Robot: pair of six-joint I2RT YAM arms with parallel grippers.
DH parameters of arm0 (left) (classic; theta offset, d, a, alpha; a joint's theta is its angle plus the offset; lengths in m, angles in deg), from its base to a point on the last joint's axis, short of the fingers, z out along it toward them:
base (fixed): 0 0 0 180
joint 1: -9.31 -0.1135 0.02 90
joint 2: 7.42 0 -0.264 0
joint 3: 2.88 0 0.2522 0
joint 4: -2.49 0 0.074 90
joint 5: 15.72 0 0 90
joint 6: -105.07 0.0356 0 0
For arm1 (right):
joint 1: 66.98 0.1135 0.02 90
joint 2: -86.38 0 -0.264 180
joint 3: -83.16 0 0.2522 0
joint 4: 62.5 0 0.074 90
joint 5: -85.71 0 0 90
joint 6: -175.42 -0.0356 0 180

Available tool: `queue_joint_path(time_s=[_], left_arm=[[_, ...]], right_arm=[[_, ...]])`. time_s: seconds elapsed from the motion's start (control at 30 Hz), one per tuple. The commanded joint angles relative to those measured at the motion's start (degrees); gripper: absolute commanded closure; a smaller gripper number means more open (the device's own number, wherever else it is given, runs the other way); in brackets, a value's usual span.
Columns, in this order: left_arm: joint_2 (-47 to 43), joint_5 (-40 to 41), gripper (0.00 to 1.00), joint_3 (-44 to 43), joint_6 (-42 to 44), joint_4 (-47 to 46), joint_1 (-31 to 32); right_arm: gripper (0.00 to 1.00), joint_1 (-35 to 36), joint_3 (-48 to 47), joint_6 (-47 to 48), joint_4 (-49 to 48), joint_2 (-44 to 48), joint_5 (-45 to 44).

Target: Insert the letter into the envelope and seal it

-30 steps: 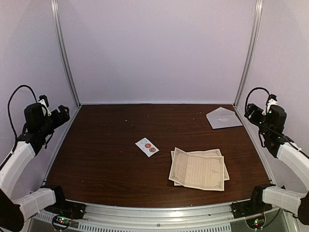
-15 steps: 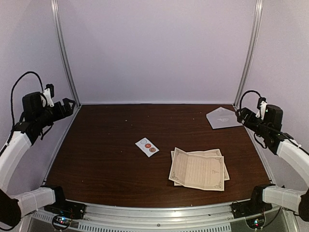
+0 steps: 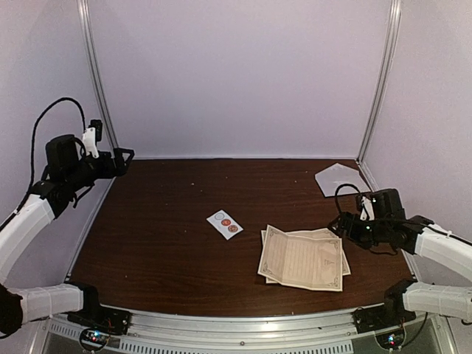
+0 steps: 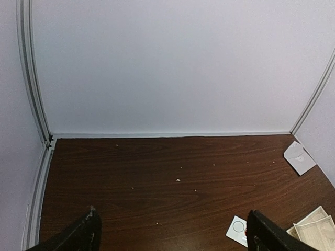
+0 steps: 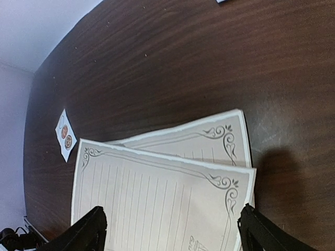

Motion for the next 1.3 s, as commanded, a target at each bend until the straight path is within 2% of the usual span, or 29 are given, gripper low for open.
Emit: queue_joint_path(time_s=[0.0, 0.27, 0.37, 0.6, 0.83, 0.97, 1.13, 1.27], left_arm=[[-0.21, -0.55, 0.02, 1.92, 1.31, -3.51, -0.11], [1.85, -0.52, 0.02, 1.51, 1.34, -2.46, -0.11], [2.38, -0.93, 0.02, 1.35, 1.31, -2.38, -0.10], [3.25, -1.51, 0.02, 1.42, 1.23, -2.45, -0.11], [3.61, -2.20, 0.02, 1.34, 1.36, -2.42, -0.11], [4.04, -2.71, 0.02, 1.29, 1.38, -2.31, -0.11], [4.14, -2.75, 0.02, 1.23, 1.48, -2.29, -0.11], [4.33, -2.99, 0.02, 1.23, 1.49, -2.30, -0.11]], right_arm=[[0.12, 1.96, 1.99, -5.74, 13.74, 5.50, 0.75], [0.18, 5.30, 5.05, -11.28, 23.14, 10.92, 2.05], [0.25, 6.21, 5.87, -11.56, 24.61, 10.54, 3.54], [0.33, 11.45, 10.04, -15.21, 18.55, 8.18, 7.82], [0.37, 13.20, 11.52, -16.66, 15.32, 6.18, 5.68], [0.44, 13.31, 13.47, -18.41, 11.80, 5.85, 6.26], [0.52, 13.40, 13.75, -18.87, 11.79, 5.67, 5.15], [0.72, 13.47, 14.35, -19.69, 11.76, 5.97, 5.06]])
